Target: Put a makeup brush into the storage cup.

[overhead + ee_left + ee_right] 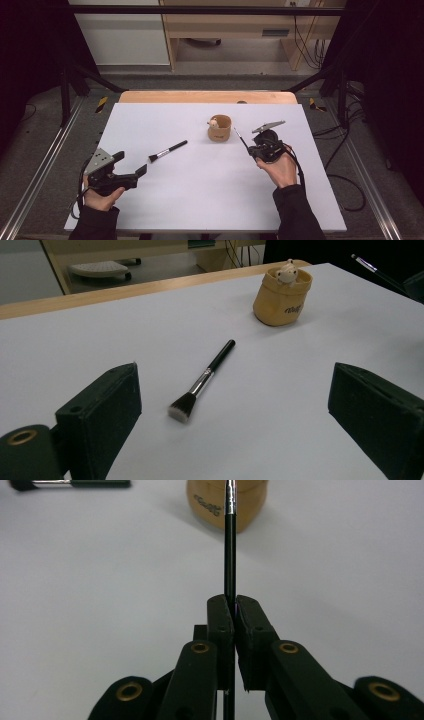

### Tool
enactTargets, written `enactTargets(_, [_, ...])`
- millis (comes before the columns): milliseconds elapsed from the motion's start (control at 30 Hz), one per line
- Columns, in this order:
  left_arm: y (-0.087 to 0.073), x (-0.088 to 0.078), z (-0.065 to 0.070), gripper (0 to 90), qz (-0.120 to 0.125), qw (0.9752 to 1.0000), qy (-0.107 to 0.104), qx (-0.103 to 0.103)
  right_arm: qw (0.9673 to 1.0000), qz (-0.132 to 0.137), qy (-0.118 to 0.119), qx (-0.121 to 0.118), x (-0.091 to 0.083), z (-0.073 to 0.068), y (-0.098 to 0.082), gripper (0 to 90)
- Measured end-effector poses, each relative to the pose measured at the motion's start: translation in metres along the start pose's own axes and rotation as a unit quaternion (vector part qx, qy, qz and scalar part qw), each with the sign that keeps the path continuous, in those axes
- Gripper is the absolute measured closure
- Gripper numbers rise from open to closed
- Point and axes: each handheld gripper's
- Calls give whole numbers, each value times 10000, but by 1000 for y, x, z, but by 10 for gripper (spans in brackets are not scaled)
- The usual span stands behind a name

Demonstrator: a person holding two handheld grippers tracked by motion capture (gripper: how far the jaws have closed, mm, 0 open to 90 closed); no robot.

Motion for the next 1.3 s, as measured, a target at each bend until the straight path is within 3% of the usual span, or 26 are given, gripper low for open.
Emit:
enactTargets(267, [4, -1, 6, 64, 85, 9999, -59, -88, 9970, 539, 518, -181, -8, -16, -11, 859])
enactTargets(333, [5, -1, 8, 66, 106, 9998, -82, -122, 9936, 782, 766, -271, -11, -20, -15, 859])
enactTargets(367, [6, -1, 10, 66, 114, 9998, -100, -143, 9936, 782, 766, -271, -11, -20, -15, 859])
enactTargets(567, [10, 3, 19, 70, 140, 9994, -222, -217, 9862, 1170, 1102, -386, -13, -28, -22, 859])
enactTargets(700, [14, 8, 26, 72, 157, 9990, -330, -258, 9820, 1336, 1271, -420, -11, -34, -25, 859])
enactTargets(1033, [29, 24, 45, 84, 280, 9972, -606, -321, 9758, 1528, 1503, -435, -7, -42, -31, 858])
enactTargets(1300, [38, 32, 52, 90, 417, 9961, -677, -378, 9703, 1700, 1655, -473, -4, -51, -33, 858])
Point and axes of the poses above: each handheld gripper's, and its own axes: x roughly forward along the jaws, y roughly out of its top, z roughly to its right, and after that the axes turned 5 degrees about x, right-handed
